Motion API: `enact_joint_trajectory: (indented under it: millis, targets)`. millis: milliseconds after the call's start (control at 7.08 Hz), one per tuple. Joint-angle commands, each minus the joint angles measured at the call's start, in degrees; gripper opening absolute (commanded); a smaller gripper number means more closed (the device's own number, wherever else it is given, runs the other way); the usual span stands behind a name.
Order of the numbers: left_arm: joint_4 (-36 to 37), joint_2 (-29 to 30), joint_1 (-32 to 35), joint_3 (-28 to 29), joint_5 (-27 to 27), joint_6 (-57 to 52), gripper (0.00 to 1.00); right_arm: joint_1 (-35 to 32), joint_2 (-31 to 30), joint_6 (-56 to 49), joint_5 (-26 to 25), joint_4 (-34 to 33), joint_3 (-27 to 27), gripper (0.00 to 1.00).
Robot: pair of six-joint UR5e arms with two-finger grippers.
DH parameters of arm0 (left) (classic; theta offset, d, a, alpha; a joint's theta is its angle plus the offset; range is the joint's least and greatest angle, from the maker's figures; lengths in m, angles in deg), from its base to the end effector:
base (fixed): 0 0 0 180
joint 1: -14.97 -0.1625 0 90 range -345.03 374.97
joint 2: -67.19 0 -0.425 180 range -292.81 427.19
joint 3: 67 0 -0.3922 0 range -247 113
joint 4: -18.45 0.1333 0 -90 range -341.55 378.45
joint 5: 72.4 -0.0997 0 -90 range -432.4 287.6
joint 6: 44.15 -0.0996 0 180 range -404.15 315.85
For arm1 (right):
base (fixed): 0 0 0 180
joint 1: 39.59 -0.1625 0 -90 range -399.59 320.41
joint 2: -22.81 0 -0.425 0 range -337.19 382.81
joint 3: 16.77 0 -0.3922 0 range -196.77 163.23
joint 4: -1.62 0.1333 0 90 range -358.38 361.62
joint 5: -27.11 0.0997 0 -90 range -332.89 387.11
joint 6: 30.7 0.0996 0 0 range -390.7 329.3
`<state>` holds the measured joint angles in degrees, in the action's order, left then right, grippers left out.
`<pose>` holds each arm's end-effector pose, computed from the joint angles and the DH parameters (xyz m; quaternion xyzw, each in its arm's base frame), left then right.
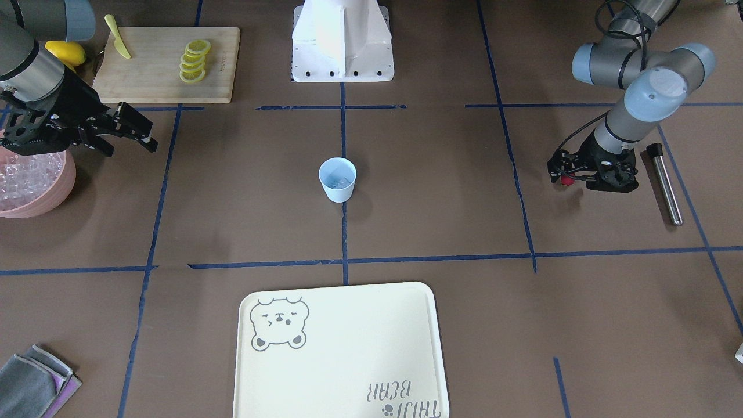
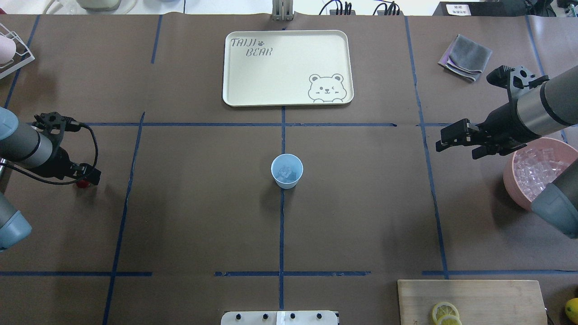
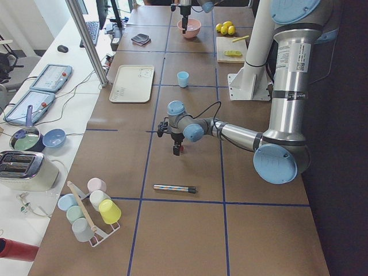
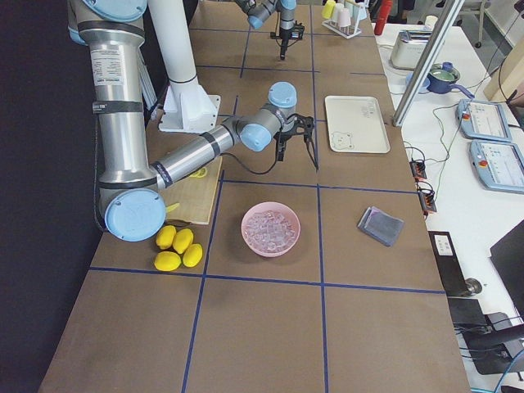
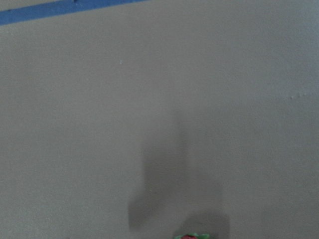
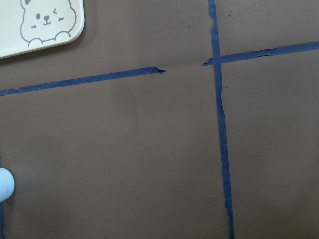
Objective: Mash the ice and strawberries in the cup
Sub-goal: 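Lower the left gripper onto the red strawberry and grasp it, then carry the strawberry with the left gripper over the blue cup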
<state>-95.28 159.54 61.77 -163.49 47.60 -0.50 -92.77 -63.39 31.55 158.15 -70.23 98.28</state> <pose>0.3057 -0.4475 0.5459 0.0259 0.3666 0.0689 0.9274 -0.2421 -0.4367 0.3756 -0.0022 -0.4927 0.0527 0.8686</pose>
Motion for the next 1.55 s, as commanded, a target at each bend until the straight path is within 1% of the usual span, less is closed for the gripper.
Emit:
enact_joint_trajectory:
  millis: [0,282,424,565,706,847,988,1129,1271,1412]
  targets:
    - [0.0,0.11,-0.13,0.25,-0.03,-0.06,0.72,0.0,0.07,0.07,0.0,0.05,0.09,1.0]
    - [0.0,0.46,-0.13,0.08,0.32,0.02,0.12,0.0,0.07,0.07,0.0,-0.04,0.09,1.0]
    - [-0.09,0.64,-0.13,-0.36,0.67,0.02,0.0,0.0,0.07,0.07,0.0,0.05,0.17,1.0]
    - [-0.09,2.81,-0.13,-1.85,2.59,0.72,0.0,0.0,0.07,0.07,0.0,0.05,0.26,1.0]
    - [-0.09,9.27,-0.13,-2.82,8.61,8.56,0.0,-0.09,0.07,0.07,0.09,-0.04,0.35,1.0]
    - [-0.09,16.3,-0.22,-2.83,12.24,17.34,0.0,-0.09,0.07,0.07,0.17,0.05,0.52,1.0]
    - [-0.35,21.94,-1.44,-3.09,12.36,24.73,0.0,-0.43,-0.01,-0.02,0.35,0.05,0.53,1.0]
    - [-4.18,26.61,-5.19,-2.57,11.84,32.64,0.0,-0.61,-0.1,-0.02,0.35,-0.04,0.53,1.0]
    - [-7.7,31.26,-7.58,-0.39,8.88,37.85,0.0,-0.61,-0.19,-0.02,0.18,-0.04,0.27,1.0]
    - [-7.91,35.31,-12.39,2.33,1.1,38.77,0.0,-0.61,-0.19,-0.02,0.0,-0.04,0.09,1.0]
